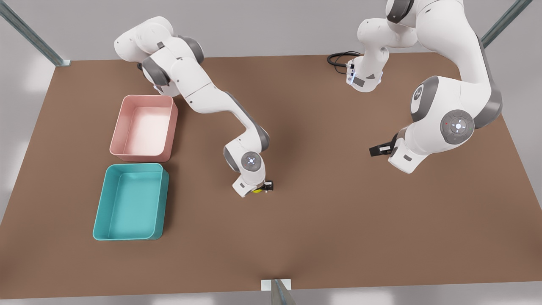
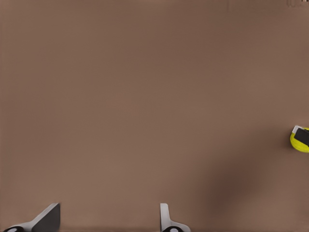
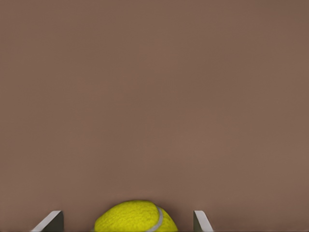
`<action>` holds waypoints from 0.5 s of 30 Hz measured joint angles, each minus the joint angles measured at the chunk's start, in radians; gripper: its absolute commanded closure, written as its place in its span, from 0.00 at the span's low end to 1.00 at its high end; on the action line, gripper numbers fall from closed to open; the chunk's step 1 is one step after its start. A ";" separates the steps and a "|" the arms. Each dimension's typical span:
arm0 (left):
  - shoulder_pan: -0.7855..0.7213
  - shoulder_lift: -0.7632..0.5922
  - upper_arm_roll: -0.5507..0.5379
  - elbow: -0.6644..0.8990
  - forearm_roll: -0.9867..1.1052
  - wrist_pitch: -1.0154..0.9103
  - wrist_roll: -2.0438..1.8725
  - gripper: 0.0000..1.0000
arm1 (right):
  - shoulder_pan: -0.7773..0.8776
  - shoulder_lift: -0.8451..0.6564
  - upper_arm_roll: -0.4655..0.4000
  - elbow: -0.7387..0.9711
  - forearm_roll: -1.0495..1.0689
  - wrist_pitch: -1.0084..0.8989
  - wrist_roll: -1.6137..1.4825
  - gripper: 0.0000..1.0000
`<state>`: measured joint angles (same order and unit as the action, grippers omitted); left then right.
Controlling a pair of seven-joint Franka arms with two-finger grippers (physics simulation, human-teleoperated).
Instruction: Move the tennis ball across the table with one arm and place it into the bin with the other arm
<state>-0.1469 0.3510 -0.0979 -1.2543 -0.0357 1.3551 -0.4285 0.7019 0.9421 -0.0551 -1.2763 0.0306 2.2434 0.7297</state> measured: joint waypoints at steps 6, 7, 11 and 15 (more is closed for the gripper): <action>0.000 0.007 0.000 -0.001 0.000 -0.001 -0.022 0.00 | 0.013 0.013 -0.002 -0.007 -0.003 0.007 0.041 0.00; 0.000 0.008 0.000 -0.001 0.000 -0.001 -0.025 0.00 | 0.013 0.013 -0.002 -0.009 -0.003 0.007 0.047 0.00; 0.000 0.008 0.000 -0.001 0.000 -0.002 -0.035 0.00 | 0.008 0.012 -0.003 -0.022 -0.006 0.010 0.066 0.00; 0.000 0.007 0.000 -0.001 0.000 -0.003 -0.043 0.00 | 0.006 0.012 -0.003 -0.026 -0.007 0.012 0.080 0.00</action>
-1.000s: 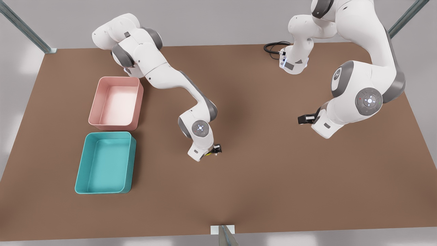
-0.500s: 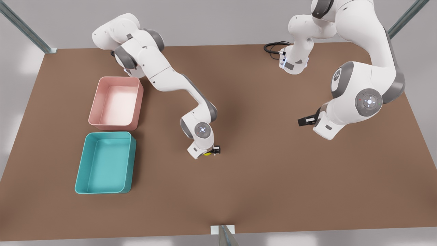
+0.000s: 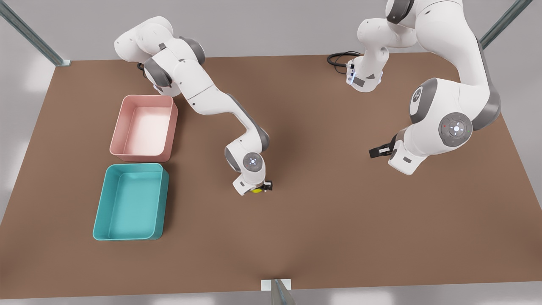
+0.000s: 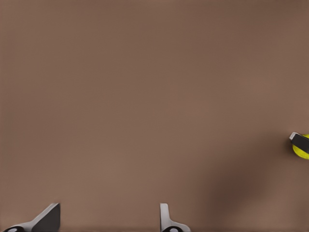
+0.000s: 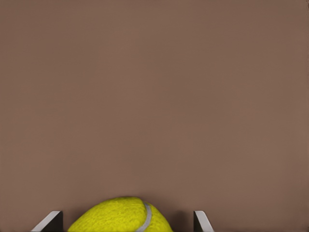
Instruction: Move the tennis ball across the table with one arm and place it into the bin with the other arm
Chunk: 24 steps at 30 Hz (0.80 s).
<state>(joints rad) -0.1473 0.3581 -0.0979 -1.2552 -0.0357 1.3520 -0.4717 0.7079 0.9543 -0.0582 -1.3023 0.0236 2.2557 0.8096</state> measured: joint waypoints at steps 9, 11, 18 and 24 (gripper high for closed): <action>0.000 0.001 0.000 0.000 0.000 -0.002 -0.013 0.00 | -0.014 -0.005 0.002 0.002 0.011 0.010 0.010 0.45; 0.000 0.001 0.000 0.000 0.000 -0.002 -0.015 0.00 | -0.027 -0.013 0.002 0.007 0.013 0.012 0.009 0.45; 0.000 0.001 0.000 0.000 0.000 -0.002 -0.021 0.00 | -0.111 -0.104 -0.004 0.006 0.010 -0.020 -0.044 0.45; 0.000 0.001 0.000 0.000 0.000 -0.003 -0.024 0.00 | -0.253 -0.191 -0.088 0.006 -0.095 -0.103 -0.200 0.45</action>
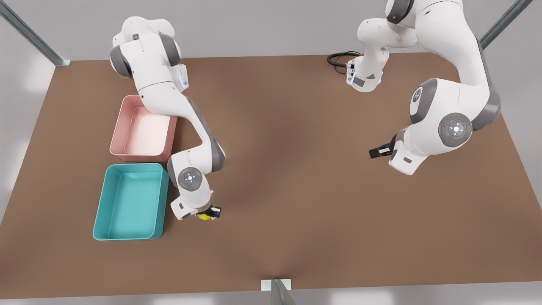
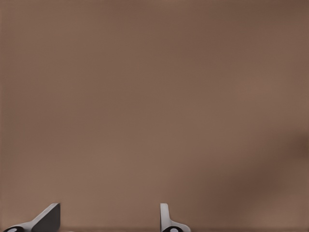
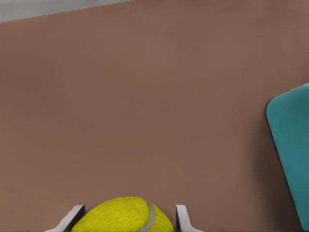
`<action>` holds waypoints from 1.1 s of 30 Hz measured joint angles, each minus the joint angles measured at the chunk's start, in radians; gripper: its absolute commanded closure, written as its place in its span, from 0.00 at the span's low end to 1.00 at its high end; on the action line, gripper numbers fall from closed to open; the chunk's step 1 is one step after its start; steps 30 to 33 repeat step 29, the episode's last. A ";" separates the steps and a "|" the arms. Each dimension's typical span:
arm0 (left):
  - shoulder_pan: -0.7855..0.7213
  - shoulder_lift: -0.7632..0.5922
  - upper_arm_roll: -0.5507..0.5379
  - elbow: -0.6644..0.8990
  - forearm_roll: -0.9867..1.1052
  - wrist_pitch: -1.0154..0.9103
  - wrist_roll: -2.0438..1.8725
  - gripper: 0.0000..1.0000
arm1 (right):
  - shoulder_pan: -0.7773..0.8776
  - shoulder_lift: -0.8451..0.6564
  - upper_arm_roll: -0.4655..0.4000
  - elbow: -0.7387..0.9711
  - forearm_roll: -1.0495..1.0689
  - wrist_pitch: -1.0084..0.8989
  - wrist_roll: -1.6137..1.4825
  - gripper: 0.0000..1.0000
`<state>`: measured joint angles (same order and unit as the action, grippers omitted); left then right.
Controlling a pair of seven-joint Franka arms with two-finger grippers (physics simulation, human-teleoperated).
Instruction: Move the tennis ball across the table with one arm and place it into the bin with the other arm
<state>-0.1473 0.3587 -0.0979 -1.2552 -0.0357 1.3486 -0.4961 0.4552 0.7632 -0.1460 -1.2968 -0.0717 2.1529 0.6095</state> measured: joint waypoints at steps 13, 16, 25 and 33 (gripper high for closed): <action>0.000 0.006 0.000 0.000 0.000 -0.002 -0.005 0.00 | -0.306 -0.006 -0.028 0.000 -0.008 -0.075 -0.510 0.00; 0.000 0.006 0.000 0.000 0.000 -0.002 -0.005 0.00 | -0.313 -0.003 -0.027 0.003 0.010 -0.078 -0.600 0.00; 0.000 0.009 0.000 -0.001 0.000 -0.003 -0.007 0.00 | -0.271 -0.364 0.043 -0.009 0.078 -0.438 -0.644 0.00; 0.000 0.009 0.000 -0.002 0.000 -0.003 -0.007 0.00 | -0.358 -0.580 0.111 -0.164 0.032 -0.588 -0.618 0.00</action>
